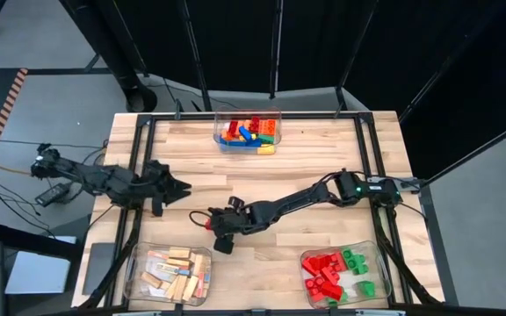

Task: Sort blocks by size
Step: Put the 2-stud red game piece into the bottom right transparent bin

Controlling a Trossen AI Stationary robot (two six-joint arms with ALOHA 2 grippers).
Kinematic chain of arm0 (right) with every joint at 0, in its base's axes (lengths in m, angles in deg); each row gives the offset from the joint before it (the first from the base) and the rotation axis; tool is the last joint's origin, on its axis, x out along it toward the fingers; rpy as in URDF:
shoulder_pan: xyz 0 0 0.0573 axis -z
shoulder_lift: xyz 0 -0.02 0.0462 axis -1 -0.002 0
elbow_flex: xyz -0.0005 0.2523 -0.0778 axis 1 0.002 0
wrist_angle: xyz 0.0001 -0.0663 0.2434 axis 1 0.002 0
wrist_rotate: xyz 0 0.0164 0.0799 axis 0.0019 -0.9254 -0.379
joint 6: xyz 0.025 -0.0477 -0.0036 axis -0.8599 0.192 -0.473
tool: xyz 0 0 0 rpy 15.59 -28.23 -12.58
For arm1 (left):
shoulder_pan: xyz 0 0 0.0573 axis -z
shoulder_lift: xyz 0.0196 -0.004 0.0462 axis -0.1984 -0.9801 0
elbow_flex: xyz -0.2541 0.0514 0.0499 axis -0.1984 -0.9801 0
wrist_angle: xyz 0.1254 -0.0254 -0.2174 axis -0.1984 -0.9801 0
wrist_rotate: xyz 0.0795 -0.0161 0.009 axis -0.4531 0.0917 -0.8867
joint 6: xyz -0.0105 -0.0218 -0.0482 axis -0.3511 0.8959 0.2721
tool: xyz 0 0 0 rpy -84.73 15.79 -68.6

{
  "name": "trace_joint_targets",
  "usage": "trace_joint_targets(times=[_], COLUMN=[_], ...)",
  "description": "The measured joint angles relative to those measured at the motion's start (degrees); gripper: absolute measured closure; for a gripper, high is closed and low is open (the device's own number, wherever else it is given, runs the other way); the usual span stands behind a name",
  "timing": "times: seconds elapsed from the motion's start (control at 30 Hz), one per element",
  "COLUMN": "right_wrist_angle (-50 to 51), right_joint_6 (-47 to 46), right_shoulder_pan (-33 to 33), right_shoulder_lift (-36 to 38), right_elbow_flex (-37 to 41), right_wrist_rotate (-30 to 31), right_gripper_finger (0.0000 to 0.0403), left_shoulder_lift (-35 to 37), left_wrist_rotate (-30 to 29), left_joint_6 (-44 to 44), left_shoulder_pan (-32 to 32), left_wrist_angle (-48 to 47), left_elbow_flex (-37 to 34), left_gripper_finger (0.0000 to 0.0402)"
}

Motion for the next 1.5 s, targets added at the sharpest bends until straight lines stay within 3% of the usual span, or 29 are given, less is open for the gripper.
trace_joint_targets(times=[0.2,0.4,0.57,0.7,0.9,1.1,1.33,1.5], right_wrist_angle=[7.5,26.1,43.0,50.9,51.9,51.3,45.4,42.5], right_joint_6=[8.7,12.7,6.1,-6.0,-30.1,-44.8,-49.1,-49.0], right_shoulder_pan=[-0.2,-2.1,-7.2,-15.5,-29.8,-38.8,-41.5,-41.5], right_shoulder_lift=[10.1,20.2,27.6,35.0,43.1,44.3,44.2,44.2], right_elbow_flex=[-0.1,-0.1,0.1,3.4,11.2,19.4,25.2,28.1], right_wrist_rotate=[0.1,1.3,0.8,1.1,5.4,5.7,2.3,-2.5], right_gripper_finger=[0.0226,0.0226,0.0226,0.0226,0.0224,0.0213,0.0212,0.0181], left_shoulder_lift=[3.3,9.3,13.7,16.2,17.5,17.5,17.5,17.3], left_wrist_rotate=[6.4,8.7,5.5,5.0,4.7,3.6,2.2,2.8], left_joint_6=[-3.1,-5.6,-8.4,-9.4,-9.2,-11.2,-12.1,-10.6], left_shoulder_pan=[0.0,0.0,0.0,0.0,0.0,0.0,0.0,0.0], left_wrist_angle=[10.3,8.3,3.4,-0.1,-2.5,-4.2,-2.7,12.6], left_elbow_flex=[-7.1,-7.9,-7.9,-7.9,-7.9,-7.9,-9.7,-18.3], left_gripper_finger=[0.0239,0.0239,0.0239,0.0239,0.0239,0.0239,0.0239,0.0239])
